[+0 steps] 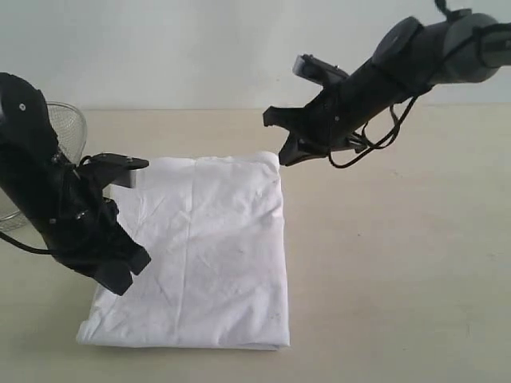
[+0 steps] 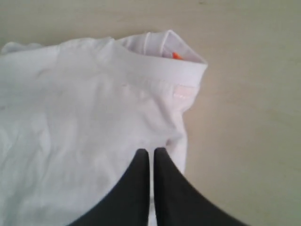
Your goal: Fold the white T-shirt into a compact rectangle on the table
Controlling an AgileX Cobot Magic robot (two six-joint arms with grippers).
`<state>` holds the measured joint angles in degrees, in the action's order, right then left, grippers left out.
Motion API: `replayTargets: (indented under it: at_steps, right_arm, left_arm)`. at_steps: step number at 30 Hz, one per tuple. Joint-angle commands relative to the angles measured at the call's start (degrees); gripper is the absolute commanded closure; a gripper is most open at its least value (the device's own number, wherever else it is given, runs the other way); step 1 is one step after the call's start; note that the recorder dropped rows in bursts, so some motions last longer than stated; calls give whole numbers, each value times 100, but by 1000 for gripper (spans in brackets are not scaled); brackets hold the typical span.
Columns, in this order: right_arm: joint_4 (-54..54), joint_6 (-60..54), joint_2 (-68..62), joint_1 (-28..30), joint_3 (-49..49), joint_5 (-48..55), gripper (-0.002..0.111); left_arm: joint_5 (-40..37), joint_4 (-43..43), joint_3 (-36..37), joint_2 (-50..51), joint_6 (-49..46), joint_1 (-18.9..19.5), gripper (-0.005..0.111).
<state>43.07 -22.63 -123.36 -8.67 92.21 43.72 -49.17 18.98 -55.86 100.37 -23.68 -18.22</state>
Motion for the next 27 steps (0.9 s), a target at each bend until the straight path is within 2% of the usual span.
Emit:
replayTargets:
  at_steps: [1, 6, 14, 18, 27]
  right_arm:
    - [95, -216, 426, -146, -244, 642, 108]
    - [153, -413, 629, -502, -1237, 187, 108]
    - [861, -1160, 618, -618, -2463, -550, 108]
    - [821, -1169, 618, -618, -2608, -796, 108]
    - [1089, -1393, 1461, -618, -2608, -303, 108]
  left_arm:
    - [-58, 51, 20, -65, -33, -33, 102]
    - [-20, 51, 20, -65, -33, -33, 102]
    - [-11, 90, 20, -65, -33, -33, 102]
    - [-12, 119, 20, -65, -33, -33, 102]
    - [-175, 119, 20, -65, -47, -33, 102]
